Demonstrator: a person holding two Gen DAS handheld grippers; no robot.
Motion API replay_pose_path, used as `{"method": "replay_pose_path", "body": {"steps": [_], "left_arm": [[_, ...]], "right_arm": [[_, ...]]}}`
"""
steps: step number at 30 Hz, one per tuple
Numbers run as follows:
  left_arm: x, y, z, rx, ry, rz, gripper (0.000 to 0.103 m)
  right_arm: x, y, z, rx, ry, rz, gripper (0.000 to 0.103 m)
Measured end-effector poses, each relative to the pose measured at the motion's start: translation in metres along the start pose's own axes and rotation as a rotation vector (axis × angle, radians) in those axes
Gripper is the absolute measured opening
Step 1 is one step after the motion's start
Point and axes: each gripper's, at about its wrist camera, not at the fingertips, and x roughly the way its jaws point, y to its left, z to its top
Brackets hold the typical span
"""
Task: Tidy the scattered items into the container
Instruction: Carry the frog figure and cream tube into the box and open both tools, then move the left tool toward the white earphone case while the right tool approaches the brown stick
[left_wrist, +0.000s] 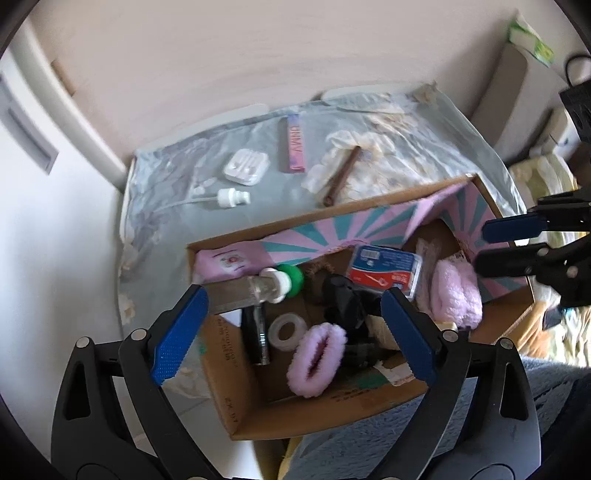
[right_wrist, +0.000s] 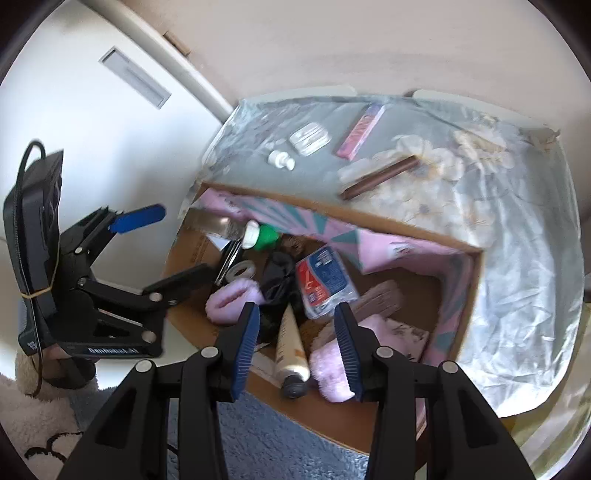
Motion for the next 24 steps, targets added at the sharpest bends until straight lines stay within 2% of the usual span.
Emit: {"method": "replay_pose_path", "body": {"steps": [8,10,14,15,17,21,24], "left_arm": [[-0.001,0.076,0.017,-0.127,0.003,0.058,0.095],[0.001,0.092,0.03,-0.112,-0.004,0.074,0.095],[0.014,0.106,0.06,-0.005,-0.037,0.095,0.095],[0.019,0.108,0.067,0.017,-0.045,0.085,0.095],[0.033,0.111,0.08,0.055,-0.052,0.052,0.095],[0.07,0.112,0.101,0.102,-0.006,-0.016,0.095],[0.094,0.109,0.108,0.124,0.033,-0.058,0.095]], "right_arm": [[-0.011,-0.005,0.035,-0.006,-0.041,-0.044,0.039],[-0.012,-0.004,0.05,-0.012,-0.049,-0.061,0.039],[-0.008,-0.004,0.09,0.008,-0.062,-0.104,0.039],[-0.005,-0.005,0.102,0.021,-0.061,-0.115,0.039],[0.003,-0.007,0.12,-0.113,0.005,-0.06,0.039],[0.031,-0.009,0.153,-0.048,0.038,-0.058,0.039],[0.054,-0.012,0.164,-0.008,0.064,-0.058,0.039]]}}
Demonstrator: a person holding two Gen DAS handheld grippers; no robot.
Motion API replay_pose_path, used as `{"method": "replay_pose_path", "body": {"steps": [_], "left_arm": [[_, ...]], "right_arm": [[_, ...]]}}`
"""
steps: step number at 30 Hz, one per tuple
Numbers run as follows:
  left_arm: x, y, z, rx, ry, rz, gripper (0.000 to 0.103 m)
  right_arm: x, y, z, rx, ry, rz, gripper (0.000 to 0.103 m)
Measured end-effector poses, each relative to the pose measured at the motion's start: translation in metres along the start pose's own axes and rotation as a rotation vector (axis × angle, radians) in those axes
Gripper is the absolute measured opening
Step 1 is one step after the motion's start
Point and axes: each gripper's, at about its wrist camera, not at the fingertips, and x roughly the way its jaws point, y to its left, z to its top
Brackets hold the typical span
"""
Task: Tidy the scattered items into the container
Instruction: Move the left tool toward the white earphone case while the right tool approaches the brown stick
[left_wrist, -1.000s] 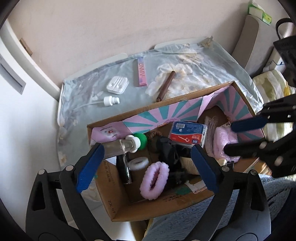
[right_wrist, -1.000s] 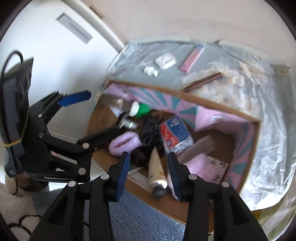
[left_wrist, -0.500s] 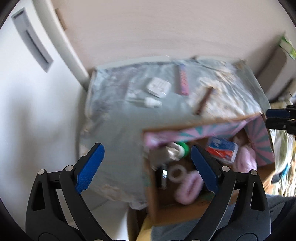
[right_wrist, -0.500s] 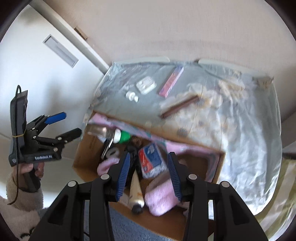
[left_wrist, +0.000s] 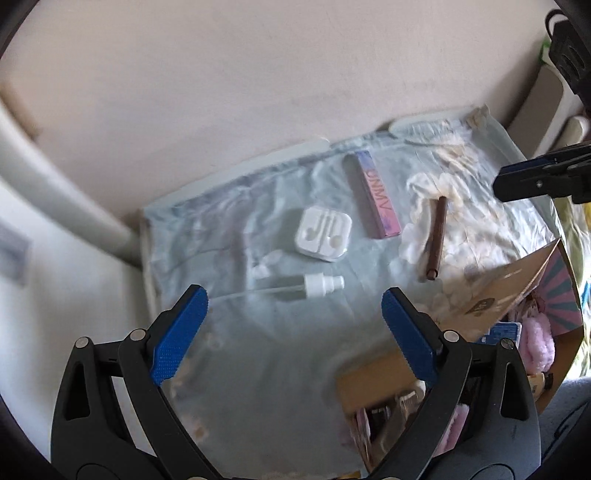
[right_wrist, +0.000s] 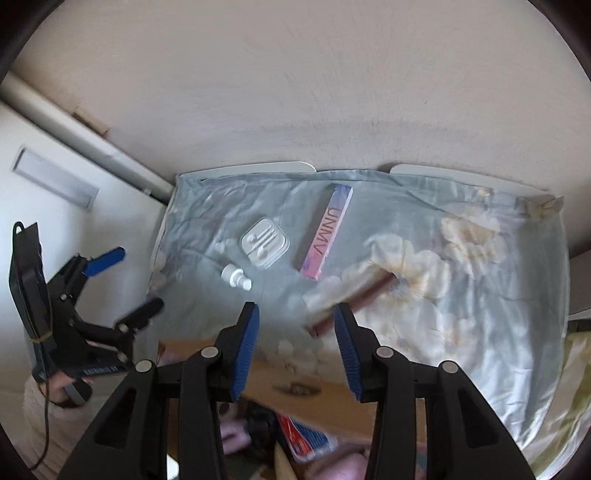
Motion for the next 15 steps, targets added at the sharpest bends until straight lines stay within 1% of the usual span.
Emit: {"method": "replay_pose_path", "body": {"steps": [3,5,6,8,10,12,15], "left_arm": [[0.029,0.0,0.011,0.0,0.044,-0.029,0.095],[0.045,0.0,0.018,-0.009,0.064,-0.049,0.095],[0.052,0.0,0.021,-0.013,0.074,-0.056,0.095],[0.068,-0.002,0.03,-0.014,0.094,-0.067,0.095],[0.08,-0.005,0.037,0.001,0.106,-0.068,0.095],[0.09,-0.009,0.041,0.022,0.115,-0.067,0.095],[0.104,-0.014,0.044,0.048,0.131,-0.075,0.095]], "right_arm": [[0.021,-0.005,0.002,0.048,0.04,-0.018,0.039],[0.035,-0.011,-0.001,0.077,0.07,-0.065,0.039],[0.041,-0.014,-0.003,0.089,0.09,-0.089,0.039],[0.058,-0.023,-0.006,0.131,0.153,-0.112,0.039],[0.075,-0.037,-0.009,0.2,0.221,-0.104,0.039],[0.087,-0.049,-0.01,0.26,0.262,-0.088,0.039],[0.098,-0.062,-0.008,0.34,0.275,-0.092,0.039]]}}
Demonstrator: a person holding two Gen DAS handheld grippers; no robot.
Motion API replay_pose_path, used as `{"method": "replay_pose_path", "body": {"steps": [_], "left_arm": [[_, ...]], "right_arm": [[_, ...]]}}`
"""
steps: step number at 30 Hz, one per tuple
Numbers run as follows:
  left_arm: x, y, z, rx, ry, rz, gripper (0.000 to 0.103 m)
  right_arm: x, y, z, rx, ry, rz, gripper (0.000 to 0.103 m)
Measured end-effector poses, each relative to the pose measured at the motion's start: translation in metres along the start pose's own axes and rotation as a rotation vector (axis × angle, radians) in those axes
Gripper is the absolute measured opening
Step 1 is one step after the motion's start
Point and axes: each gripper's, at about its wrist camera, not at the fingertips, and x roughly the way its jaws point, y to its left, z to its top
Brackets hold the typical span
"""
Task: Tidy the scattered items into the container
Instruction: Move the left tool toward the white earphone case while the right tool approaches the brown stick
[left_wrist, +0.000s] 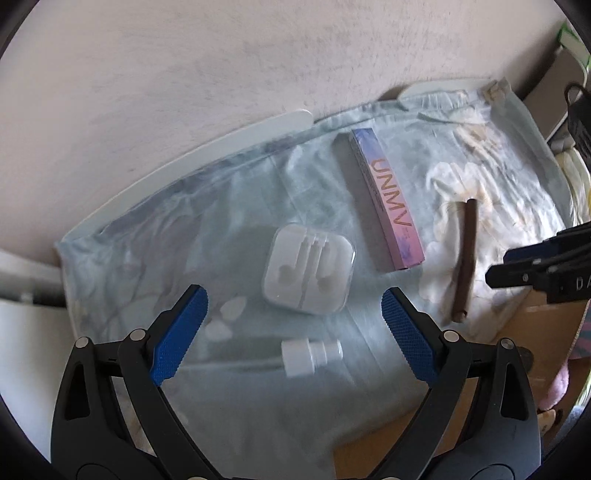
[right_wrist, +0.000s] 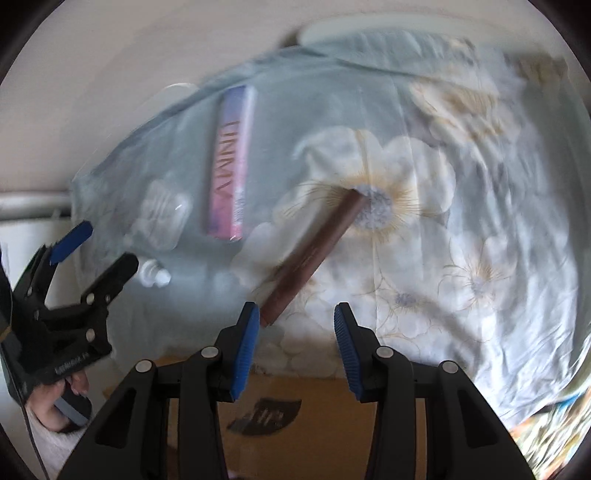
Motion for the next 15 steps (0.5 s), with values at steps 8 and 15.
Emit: {"method": "replay_pose_path", "body": {"steps": [8,15], "left_arm": [[0.024,0.006,0.004,-0.018,0.015,-0.034,0.095],[0.037,0.008,0.002,-0.005,0.033,-0.054,0.082]], "right_arm": [[0.007,-0.001,0.013,0.088,-0.06,-0.044,0.039],[0.019,0.005,0.015,0.064,-0.056,-0.094,0.039]]}}
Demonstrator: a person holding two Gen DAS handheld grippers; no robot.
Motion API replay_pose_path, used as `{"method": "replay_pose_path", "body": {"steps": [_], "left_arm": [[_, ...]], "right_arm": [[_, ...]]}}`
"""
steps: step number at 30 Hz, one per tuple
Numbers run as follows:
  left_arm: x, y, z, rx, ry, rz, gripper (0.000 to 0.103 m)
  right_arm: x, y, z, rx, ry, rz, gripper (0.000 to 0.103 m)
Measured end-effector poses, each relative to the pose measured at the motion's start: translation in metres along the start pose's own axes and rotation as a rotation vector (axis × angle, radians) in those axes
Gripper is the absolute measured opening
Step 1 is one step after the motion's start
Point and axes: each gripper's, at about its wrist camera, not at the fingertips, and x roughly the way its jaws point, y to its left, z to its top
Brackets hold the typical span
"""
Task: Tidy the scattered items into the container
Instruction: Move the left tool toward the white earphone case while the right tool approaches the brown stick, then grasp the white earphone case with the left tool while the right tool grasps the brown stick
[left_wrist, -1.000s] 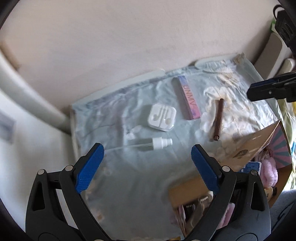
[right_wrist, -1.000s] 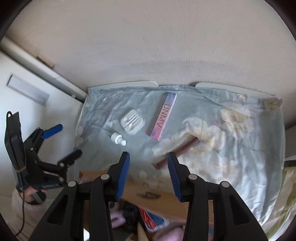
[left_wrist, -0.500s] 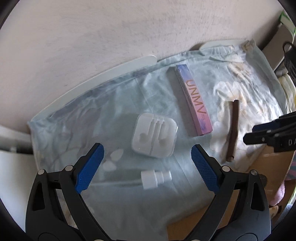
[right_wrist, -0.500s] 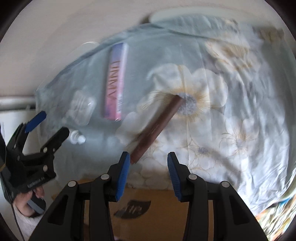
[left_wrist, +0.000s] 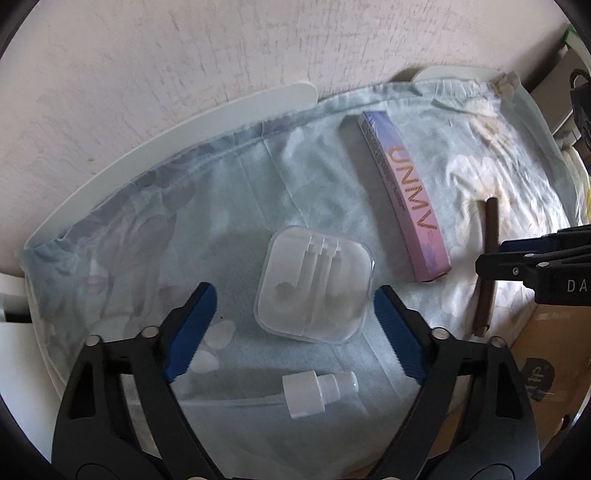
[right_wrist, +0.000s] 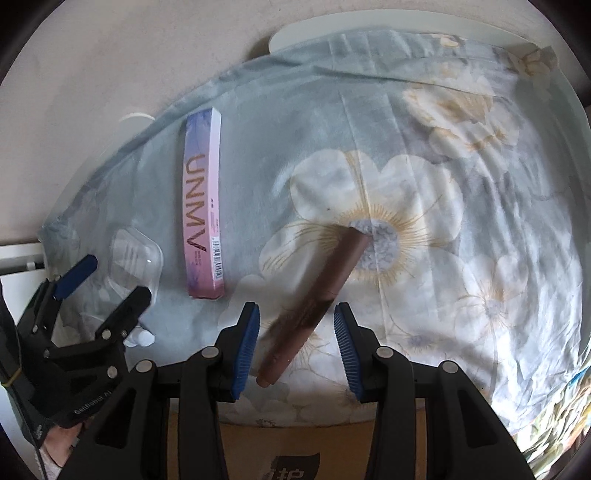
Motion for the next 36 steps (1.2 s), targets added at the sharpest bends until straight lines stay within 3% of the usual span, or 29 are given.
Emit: {"method": "replay_pose_path", "body": {"steps": [6,8,12,16,19,28,33,36], "left_arm": [[0.004,-0.009,-0.004,0.044,-0.007,0.016,0.071],[0.003,-0.013,-0.006,0.066,-0.019,0.026,0.062],[0.001,-0.011,-0.006,0.049,-0.027,0.025,0.061],[-0.008,0.001,-0.007,-0.015,-0.045,-0.005,0.061],[-0.018,0.007,-0.007,-0.035,-0.059,0.013,0.061],[-0.064,0.01,0.001,-0.03,-0.118,0.055,0.061],[-0.079,0.015,0.004,-0.079,-0.145,0.033,0.061],[-0.07,0.007,0.003,-0.095,-0.134,0.035,0.061]], "right_arm": [[0.002,-0.001,0.002,-0.015,-0.01,-0.034,0.033],[0.001,0.002,0.003,-0.046,-0.016,-0.074,0.024],[0.0,0.0,0.003,-0.059,-0.028,-0.082,0.023],[-0.003,-0.009,0.004,-0.042,-0.029,-0.038,0.016],[-0.007,-0.017,0.005,-0.035,-0.032,-0.01,0.014],[-0.04,-0.043,0.01,0.011,-0.071,0.18,0.013],[-0.046,-0.045,0.016,-0.036,-0.067,0.149,0.013],[-0.028,-0.038,0.019,-0.057,-0.04,0.062,0.013]]}}
